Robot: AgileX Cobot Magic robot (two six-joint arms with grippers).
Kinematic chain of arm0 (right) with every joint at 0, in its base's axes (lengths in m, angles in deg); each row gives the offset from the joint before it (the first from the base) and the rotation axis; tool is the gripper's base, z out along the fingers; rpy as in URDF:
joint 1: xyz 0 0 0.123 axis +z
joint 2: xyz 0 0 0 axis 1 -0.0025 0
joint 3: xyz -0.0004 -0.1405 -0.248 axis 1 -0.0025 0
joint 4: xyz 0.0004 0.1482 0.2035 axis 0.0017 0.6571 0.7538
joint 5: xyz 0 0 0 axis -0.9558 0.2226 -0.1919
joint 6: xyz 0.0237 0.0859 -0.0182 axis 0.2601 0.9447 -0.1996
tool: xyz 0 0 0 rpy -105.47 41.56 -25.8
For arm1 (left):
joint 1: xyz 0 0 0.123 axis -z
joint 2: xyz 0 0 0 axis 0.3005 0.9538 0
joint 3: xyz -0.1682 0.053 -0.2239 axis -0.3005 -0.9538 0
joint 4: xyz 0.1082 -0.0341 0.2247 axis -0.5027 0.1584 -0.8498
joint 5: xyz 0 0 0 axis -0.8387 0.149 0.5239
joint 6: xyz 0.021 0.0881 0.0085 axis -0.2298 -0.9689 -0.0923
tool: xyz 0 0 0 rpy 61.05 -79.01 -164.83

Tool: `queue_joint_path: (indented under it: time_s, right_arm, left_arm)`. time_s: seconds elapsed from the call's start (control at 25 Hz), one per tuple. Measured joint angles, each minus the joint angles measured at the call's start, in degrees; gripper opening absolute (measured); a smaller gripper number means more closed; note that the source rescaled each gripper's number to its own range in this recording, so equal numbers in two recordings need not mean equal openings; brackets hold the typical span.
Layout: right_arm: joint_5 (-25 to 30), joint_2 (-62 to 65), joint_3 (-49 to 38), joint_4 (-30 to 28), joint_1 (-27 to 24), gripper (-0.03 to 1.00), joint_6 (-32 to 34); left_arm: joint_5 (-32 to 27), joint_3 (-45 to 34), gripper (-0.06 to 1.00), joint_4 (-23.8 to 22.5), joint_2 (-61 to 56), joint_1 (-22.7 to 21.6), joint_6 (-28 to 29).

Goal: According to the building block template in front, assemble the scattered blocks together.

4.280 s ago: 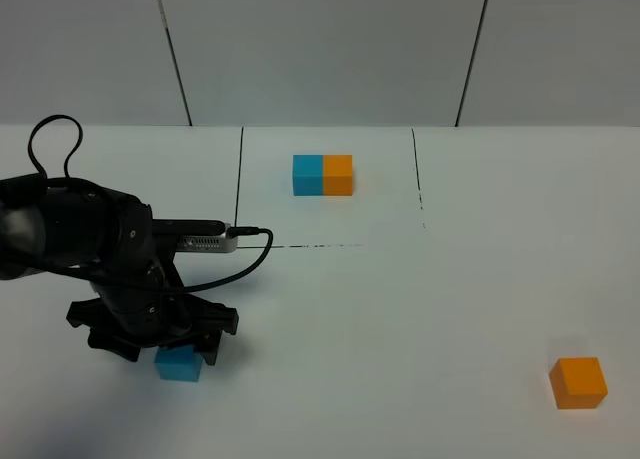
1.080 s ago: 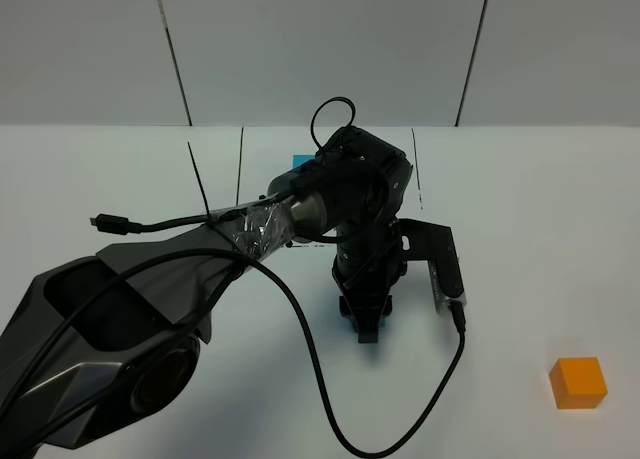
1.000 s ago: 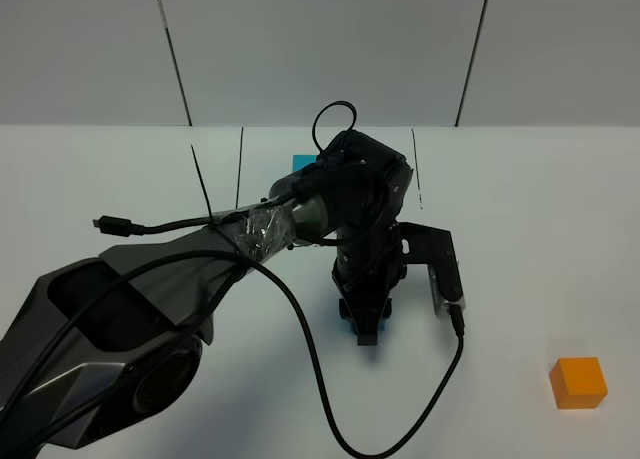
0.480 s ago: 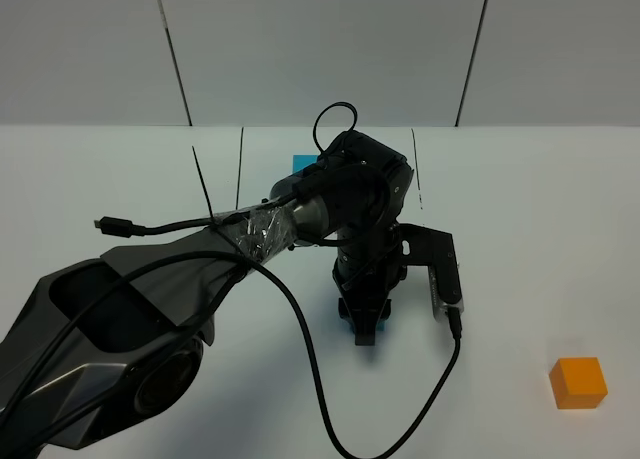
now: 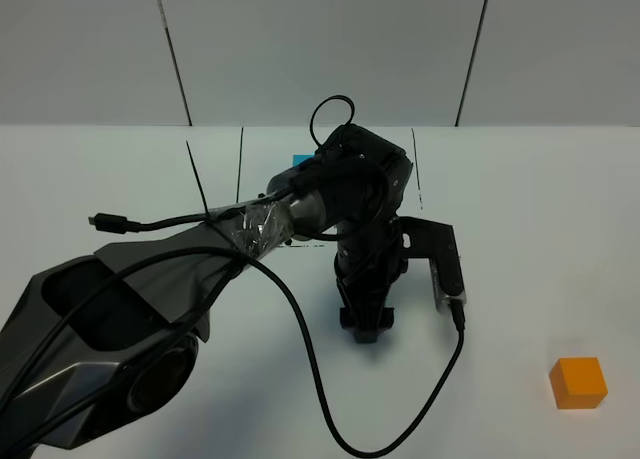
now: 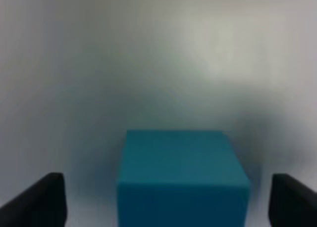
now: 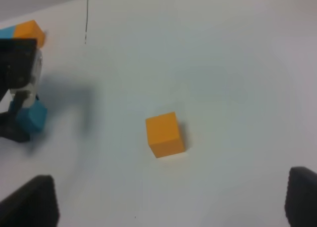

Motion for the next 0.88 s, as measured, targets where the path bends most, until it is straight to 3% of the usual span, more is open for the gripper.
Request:
queue_joint_path:
  time_s: [0.08, 0.16, 0.24, 0.44, 0.52, 0.68, 0.88]
  right_arm:
    - [0.0, 0.0, 0.0, 0.0, 0.0, 0.82, 0.0]
    - [0.0, 0.0, 0.0, 0.0, 0.0, 0.82, 0.0]
    - [0.0, 0.0, 0.0, 0.0, 0.0, 0.82, 0.0]
    - [0.0, 0.0, 0.0, 0.0, 0.0, 0.82, 0.0]
    - [0.0, 0.0, 0.0, 0.0, 0.0, 0.82, 0.0]
    - [0.0, 0.0, 0.0, 0.0, 0.0, 0.82, 0.0]
    - [0.0, 0.0, 0.0, 0.0, 0.0, 0.82, 0.0]
  left_arm:
    - [0.0, 0.0, 0.95, 0.0, -1.5, 0.0, 1.1]
    - [0.0, 0.0, 1.0, 0.0, -2.9, 0.0, 3.3]
    - [0.0, 0.0, 1.0, 0.0, -4.5, 0.0, 7.3]
    - [0.0, -0.2, 0.93, -3.7, -8.7, -0.9, 25.8]
    - [0.0, -1.3, 0.9, -4.7, -11.1, -3.0, 30.4]
    - [0.0, -9.3, 0.87, -5.4, -17.5, -9.1, 34.2]
    - [0.0, -26.6, 0.84, -4.2, -27.8, -17.1, 35.1]
